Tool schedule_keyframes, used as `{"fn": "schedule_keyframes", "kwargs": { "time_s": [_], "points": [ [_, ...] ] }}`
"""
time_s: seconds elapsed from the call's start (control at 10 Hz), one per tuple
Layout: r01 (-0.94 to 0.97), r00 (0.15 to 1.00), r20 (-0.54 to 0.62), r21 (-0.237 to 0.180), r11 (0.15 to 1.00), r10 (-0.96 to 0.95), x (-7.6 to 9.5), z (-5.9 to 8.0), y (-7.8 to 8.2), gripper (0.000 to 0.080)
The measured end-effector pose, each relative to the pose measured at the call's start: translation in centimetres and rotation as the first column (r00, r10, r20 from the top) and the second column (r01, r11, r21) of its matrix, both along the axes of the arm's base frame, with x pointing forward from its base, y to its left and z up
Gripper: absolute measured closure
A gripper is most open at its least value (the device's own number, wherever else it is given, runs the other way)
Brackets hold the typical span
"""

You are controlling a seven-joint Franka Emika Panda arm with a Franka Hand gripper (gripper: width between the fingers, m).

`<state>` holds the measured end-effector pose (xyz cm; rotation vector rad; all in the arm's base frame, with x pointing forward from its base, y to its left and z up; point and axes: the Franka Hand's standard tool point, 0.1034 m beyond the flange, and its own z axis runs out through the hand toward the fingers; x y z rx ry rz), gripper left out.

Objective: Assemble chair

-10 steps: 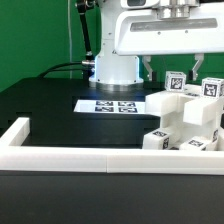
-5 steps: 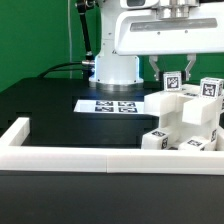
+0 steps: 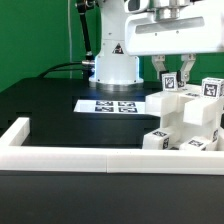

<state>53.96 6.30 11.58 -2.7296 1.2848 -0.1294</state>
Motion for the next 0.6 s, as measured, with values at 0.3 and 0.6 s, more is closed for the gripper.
{"fn": "schedule_keyframes", "kwargs": {
  "time_s": [0.3, 0.6],
  "points": [
    [0.315, 0.949, -0.029, 0.06, 0.947, -0.313, -0.11, -0.04, 0.01, 0.0511],
    [0.564, 0.826, -0.073, 0.09, 0.821, -0.559, -0.14, -0.09, 0.13, 0.0511]
  ]
}}
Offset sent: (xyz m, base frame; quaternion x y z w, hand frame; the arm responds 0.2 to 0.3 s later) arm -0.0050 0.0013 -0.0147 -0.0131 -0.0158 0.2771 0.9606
